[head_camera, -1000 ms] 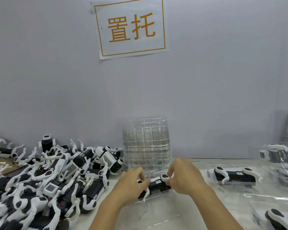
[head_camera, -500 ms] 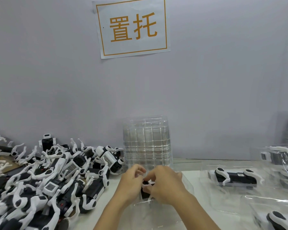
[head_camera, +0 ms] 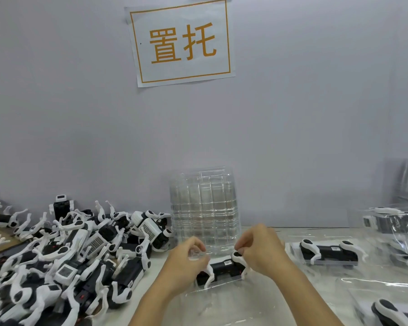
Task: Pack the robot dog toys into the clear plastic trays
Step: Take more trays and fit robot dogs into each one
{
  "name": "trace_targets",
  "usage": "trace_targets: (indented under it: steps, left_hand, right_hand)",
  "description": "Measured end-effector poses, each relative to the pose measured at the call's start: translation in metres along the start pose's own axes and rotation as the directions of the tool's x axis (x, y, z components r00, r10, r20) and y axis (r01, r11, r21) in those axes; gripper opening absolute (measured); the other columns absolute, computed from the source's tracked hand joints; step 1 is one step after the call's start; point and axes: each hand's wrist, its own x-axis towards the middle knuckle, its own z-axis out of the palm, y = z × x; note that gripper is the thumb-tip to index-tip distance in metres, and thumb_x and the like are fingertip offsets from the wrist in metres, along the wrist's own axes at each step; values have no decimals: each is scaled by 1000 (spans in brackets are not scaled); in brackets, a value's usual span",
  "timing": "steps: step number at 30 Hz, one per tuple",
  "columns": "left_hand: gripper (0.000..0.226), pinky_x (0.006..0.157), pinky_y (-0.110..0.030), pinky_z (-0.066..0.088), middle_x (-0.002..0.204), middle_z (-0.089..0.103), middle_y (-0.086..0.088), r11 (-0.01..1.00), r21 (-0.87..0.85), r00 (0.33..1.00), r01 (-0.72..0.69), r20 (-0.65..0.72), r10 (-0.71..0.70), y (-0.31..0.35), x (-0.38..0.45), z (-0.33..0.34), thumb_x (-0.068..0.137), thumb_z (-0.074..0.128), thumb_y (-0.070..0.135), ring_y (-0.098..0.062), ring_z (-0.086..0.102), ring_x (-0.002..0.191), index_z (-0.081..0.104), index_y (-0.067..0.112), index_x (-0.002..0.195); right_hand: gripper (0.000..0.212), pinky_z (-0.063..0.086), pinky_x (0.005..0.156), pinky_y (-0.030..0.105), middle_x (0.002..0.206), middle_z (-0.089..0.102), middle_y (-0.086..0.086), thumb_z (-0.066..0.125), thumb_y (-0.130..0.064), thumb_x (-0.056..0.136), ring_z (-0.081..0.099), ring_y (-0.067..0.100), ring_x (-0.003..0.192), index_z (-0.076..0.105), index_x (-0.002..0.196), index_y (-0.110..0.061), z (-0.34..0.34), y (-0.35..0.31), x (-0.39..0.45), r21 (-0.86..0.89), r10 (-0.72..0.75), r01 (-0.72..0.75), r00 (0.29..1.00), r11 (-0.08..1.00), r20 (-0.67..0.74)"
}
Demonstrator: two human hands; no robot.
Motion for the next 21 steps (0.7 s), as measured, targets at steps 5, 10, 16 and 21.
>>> trace_targets:
  steps: [5, 10, 16, 21]
  left_hand:
    - [21, 109, -31, 29, 123, 45, 31, 915, 345, 974, -210, -4, 225, 13, -1, -3, 91, 62, 33, 3, 36, 124, 51, 49, 98]
    - [22, 103, -20, 21, 142, 43, 23, 904, 332, 961, -271, 139, 237, 23, -5, 5, 90, 56, 55, 8, 30, 128, 68, 38, 98]
    - [60, 113, -41, 14, 133, 41, 25, 856, 462, 933, -230, 356, 58, 37, -13, 2, 53, 61, 88, -7, 28, 131, 46, 49, 97]
    - [57, 104, -37, 18, 128, 39, 17, 841, 485, 941, -238, 329, 77, 44, -17, 2, 57, 69, 73, -13, 30, 123, 43, 47, 101]
  right_hand:
    - [36, 53, 91, 35, 78, 67, -18, 64, -7, 82, 65, 8, 90, 67, 60, -35, 2, -1, -2, 46, -12, 12, 1000, 999, 3]
    - [32, 53, 91, 36, 79, 67, -17, 65, -8, 82, 65, 9, 90, 68, 62, -33, 2, -2, -2, 68, -16, 16, 1000, 998, 6]
    - [32, 49, 95, 38, 76, 67, -21, 64, -11, 83, 63, 3, 91, 68, 62, -35, 1, -2, -2, 55, 3, -4, 1000, 998, 6]
    - [25, 54, 84, 28, 83, 72, -16, 66, -13, 89, 65, -1, 82, 74, 77, -34, -4, 3, 2, 313, -45, 66, 996, 948, -73]
